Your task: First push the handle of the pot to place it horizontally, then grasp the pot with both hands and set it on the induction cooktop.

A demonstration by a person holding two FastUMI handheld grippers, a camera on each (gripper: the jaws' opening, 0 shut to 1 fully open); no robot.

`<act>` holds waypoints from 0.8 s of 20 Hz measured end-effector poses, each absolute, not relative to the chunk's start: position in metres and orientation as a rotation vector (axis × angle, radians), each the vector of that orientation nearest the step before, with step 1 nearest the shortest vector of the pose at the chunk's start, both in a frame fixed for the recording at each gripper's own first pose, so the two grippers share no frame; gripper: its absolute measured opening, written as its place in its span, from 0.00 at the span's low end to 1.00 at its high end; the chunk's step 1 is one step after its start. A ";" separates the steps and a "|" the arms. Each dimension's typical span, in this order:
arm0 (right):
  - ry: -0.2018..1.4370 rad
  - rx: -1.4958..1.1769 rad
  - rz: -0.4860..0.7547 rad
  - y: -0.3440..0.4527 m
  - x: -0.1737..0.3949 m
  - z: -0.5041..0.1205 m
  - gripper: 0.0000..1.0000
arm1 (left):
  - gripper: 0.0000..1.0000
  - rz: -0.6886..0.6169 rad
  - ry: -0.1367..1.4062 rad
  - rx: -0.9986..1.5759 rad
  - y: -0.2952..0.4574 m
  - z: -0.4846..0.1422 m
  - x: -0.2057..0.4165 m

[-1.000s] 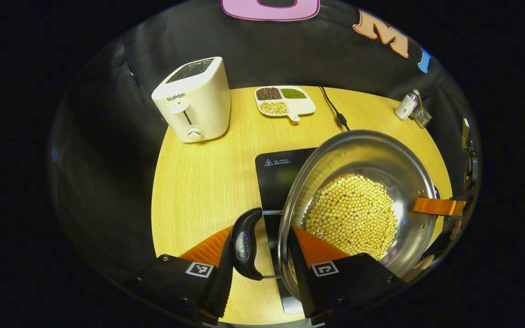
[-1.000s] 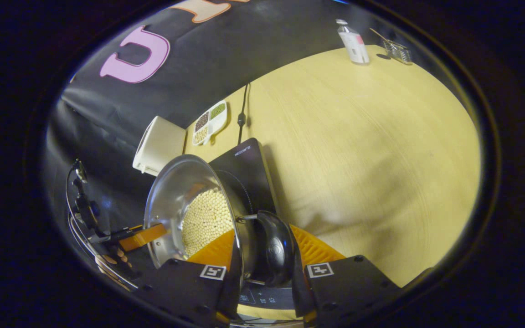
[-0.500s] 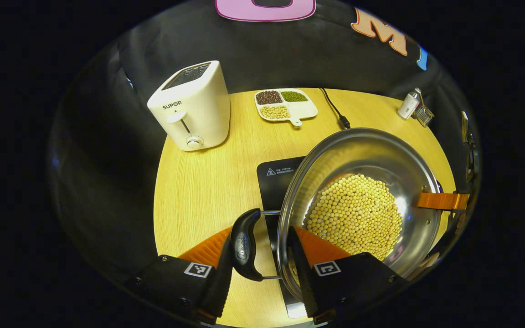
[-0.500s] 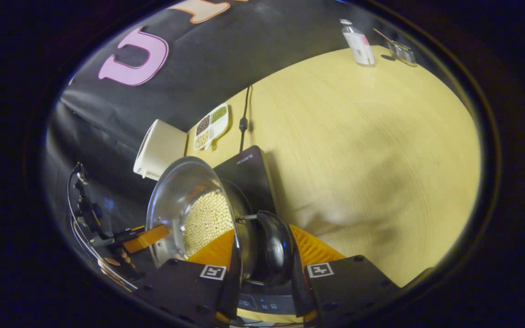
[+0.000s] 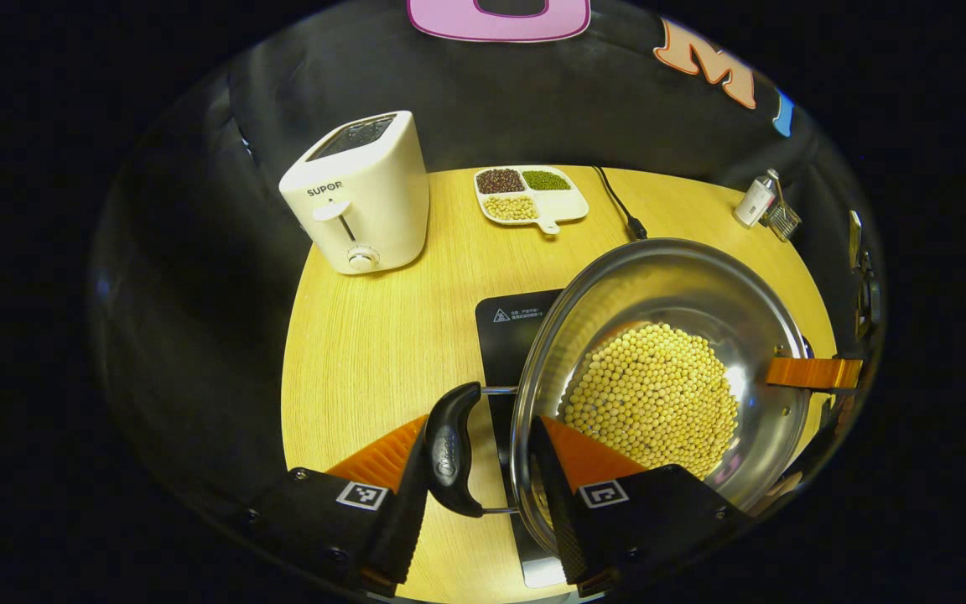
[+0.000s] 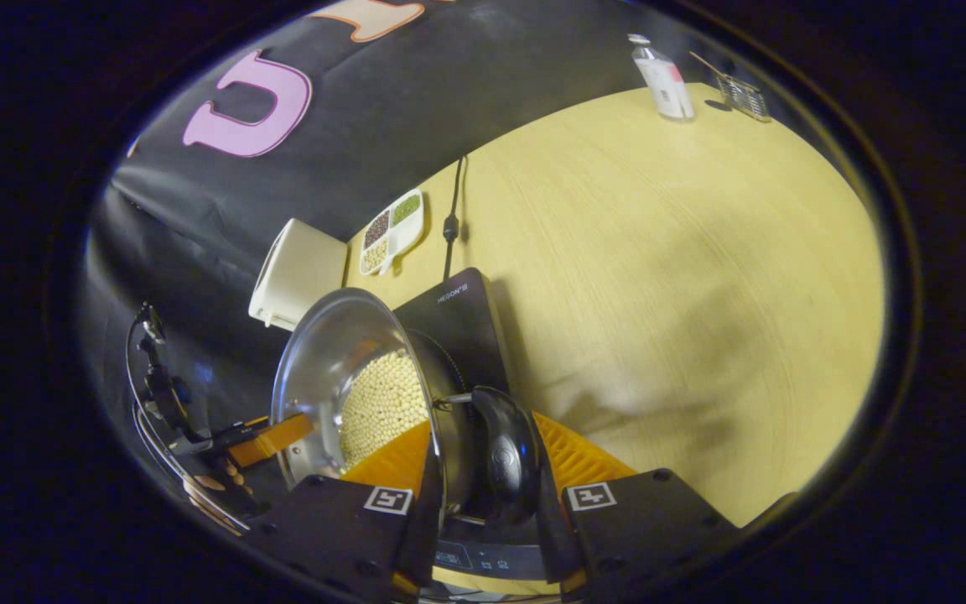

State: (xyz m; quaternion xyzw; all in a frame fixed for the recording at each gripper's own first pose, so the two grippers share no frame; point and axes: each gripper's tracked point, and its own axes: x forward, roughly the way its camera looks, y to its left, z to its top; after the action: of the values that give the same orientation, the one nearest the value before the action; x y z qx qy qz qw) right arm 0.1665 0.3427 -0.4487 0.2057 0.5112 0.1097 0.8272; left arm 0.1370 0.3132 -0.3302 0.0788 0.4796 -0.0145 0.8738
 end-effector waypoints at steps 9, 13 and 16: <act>0.914 0.372 0.238 0.307 0.175 -0.405 0.94 | 0.99 0.142 0.787 0.104 0.319 -0.287 0.125; 0.833 0.340 0.226 0.285 0.172 -0.379 0.93 | 0.99 0.157 0.736 0.086 0.309 -0.269 0.109; 0.798 0.309 0.213 0.267 0.165 -0.364 0.93 | 0.99 0.140 0.732 0.097 0.294 -0.262 0.094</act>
State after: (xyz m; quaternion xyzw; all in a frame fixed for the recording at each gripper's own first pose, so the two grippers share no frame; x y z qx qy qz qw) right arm 0.1652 0.2674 -0.3641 0.1494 0.3863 0.1033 0.9043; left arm 0.0940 0.2939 -0.2619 0.0474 0.3572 0.0683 0.9303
